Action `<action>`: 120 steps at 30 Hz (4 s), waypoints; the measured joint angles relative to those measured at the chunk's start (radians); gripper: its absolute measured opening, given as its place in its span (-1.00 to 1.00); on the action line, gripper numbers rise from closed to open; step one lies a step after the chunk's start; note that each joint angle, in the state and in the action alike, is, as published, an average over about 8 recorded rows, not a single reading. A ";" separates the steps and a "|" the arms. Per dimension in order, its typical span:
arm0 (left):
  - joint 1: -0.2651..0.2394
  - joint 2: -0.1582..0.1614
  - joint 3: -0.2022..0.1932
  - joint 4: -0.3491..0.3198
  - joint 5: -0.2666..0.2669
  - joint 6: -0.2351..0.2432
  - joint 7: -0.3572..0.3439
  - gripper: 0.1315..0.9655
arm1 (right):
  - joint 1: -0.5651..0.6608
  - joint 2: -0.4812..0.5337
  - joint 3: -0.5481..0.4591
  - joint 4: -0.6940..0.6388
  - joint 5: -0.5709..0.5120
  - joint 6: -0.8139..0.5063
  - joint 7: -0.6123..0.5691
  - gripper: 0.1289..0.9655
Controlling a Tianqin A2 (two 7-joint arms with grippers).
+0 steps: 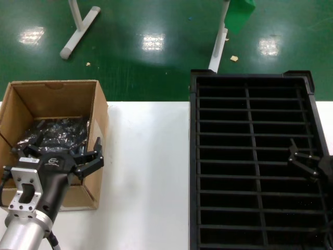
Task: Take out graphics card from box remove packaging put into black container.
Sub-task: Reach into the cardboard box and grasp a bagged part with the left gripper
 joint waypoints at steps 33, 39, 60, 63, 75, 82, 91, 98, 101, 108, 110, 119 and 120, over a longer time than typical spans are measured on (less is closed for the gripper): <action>-0.003 -0.045 0.046 -0.031 -0.029 -0.042 0.008 1.00 | 0.000 0.000 0.000 0.000 0.000 0.000 0.000 1.00; 0.002 -0.140 0.134 -0.103 -0.110 -0.136 0.070 1.00 | 0.000 0.000 0.000 0.000 0.000 0.000 0.000 1.00; 0.026 -0.436 0.079 -0.162 -0.068 -0.113 0.268 1.00 | 0.000 0.000 0.000 0.000 0.000 0.000 0.000 1.00; -0.019 -0.421 0.045 -0.085 -0.029 -0.031 0.305 1.00 | 0.000 0.000 0.000 0.000 0.000 0.000 0.000 1.00; -0.186 -0.507 0.083 0.131 0.036 0.354 0.354 1.00 | 0.000 0.000 0.000 0.000 0.000 0.000 0.000 1.00; -0.348 -0.578 0.179 0.243 0.141 0.516 0.290 1.00 | 0.000 0.000 0.000 0.000 0.000 0.000 0.000 1.00; -0.513 -0.569 0.269 0.360 0.279 0.612 0.248 1.00 | 0.000 0.000 0.000 0.000 0.000 0.000 0.000 1.00; -0.556 -0.563 0.302 0.370 0.351 0.651 0.197 1.00 | 0.000 0.000 0.000 0.000 0.000 0.000 0.000 1.00; -0.567 -0.559 0.308 0.380 0.371 0.657 0.195 1.00 | 0.000 0.000 0.000 0.000 0.000 0.000 0.000 1.00; -0.590 -0.529 0.315 0.437 0.400 0.638 0.229 1.00 | 0.000 0.000 0.000 0.000 0.000 0.000 0.000 1.00; -0.596 -0.514 0.317 0.458 0.402 0.628 0.250 1.00 | 0.000 0.000 0.000 0.000 0.000 0.000 0.000 1.00; -0.620 -0.441 0.320 0.537 0.388 0.579 0.375 1.00 | 0.000 0.000 0.000 0.000 0.000 0.000 0.000 1.00; -0.623 -0.435 0.321 0.544 0.388 0.576 0.384 1.00 | 0.000 0.000 0.000 0.000 0.000 0.000 0.000 1.00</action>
